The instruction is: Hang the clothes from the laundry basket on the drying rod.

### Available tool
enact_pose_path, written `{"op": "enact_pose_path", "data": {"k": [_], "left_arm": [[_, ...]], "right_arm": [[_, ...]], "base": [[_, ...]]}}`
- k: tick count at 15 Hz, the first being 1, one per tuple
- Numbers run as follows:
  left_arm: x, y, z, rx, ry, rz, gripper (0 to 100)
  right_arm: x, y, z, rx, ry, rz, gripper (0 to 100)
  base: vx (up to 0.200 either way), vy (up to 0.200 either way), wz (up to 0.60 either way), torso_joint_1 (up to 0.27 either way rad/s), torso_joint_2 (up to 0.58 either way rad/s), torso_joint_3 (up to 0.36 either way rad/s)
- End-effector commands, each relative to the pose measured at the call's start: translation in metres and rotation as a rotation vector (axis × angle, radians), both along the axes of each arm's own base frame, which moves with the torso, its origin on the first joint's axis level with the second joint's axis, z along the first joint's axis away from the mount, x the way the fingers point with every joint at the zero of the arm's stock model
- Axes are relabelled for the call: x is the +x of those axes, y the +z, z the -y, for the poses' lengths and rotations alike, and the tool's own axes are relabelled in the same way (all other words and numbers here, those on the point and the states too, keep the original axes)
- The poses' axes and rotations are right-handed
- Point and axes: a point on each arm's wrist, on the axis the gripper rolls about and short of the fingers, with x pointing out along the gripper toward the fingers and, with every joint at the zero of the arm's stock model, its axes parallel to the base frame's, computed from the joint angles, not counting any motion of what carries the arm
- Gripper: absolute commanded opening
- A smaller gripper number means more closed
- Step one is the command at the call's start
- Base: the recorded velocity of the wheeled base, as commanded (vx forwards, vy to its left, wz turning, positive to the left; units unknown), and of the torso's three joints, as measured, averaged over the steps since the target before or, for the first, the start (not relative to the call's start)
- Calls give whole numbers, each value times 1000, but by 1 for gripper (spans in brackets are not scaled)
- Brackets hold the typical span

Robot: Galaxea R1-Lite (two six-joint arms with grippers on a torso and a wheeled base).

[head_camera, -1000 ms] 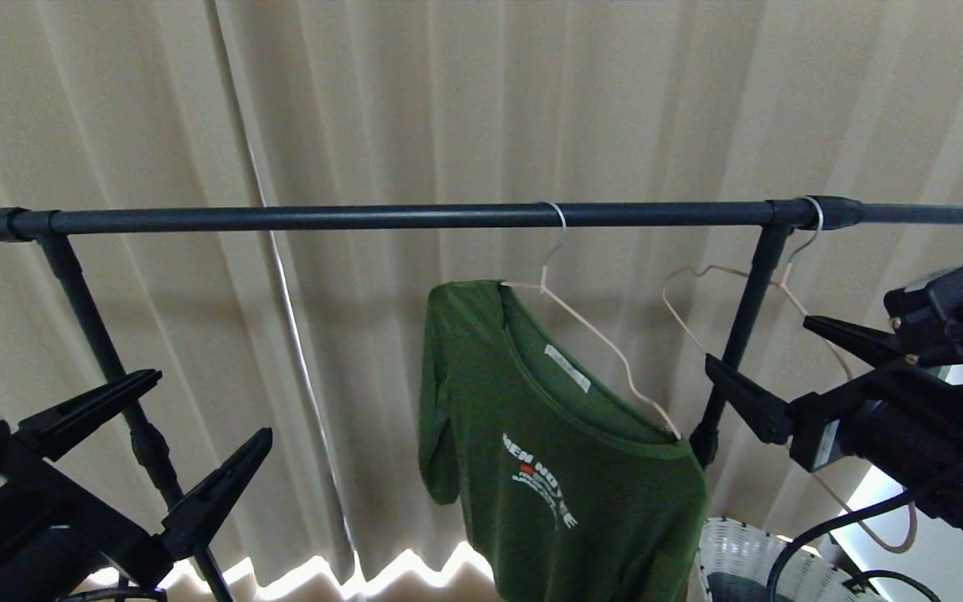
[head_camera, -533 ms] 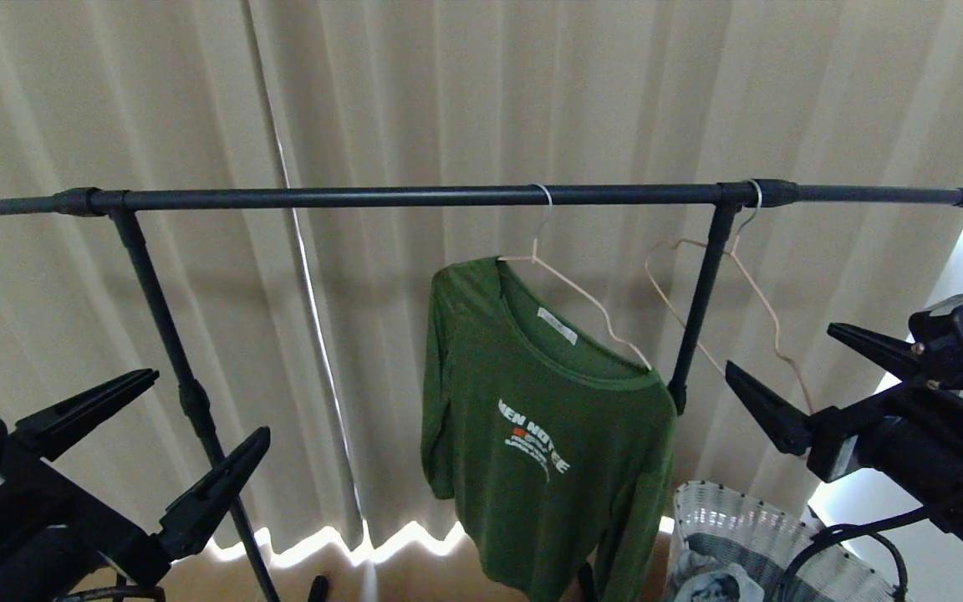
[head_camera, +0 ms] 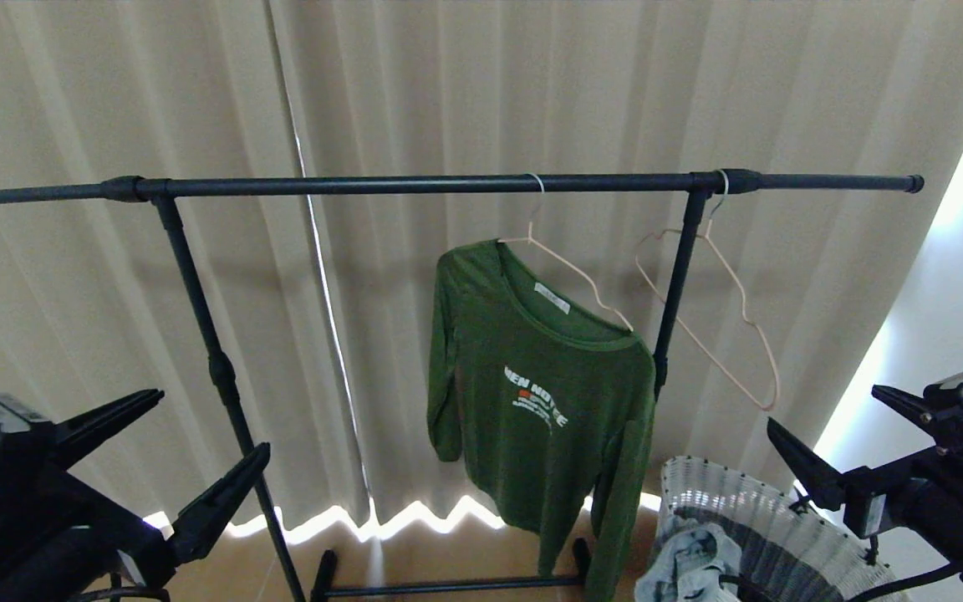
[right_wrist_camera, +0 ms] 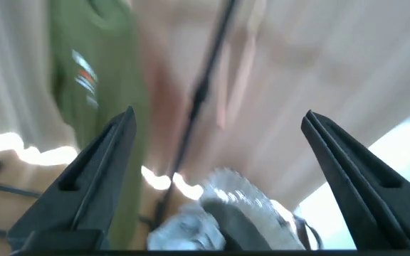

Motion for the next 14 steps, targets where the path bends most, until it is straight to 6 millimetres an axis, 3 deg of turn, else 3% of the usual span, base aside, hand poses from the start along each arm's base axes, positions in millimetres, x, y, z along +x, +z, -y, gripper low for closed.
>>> {"op": "enact_pose_path", "data": {"k": [1,5,14], "left_arm": [[9,4,-4,6,51,-25,100],[23,12,0,-83,74,-237,100],[19,2,-5,-17,92,-330,100]], "right_arm": [[0,-6,6,-14,-38,-28,100],[-7,-18,11,-40,-71,-78,100],[-3,-28,17,-75,-120,-137,100]], "base": [[0,0,0,0,0,0],[0,0,0,0,0,0],[0,0,0,0,0,0]]}}
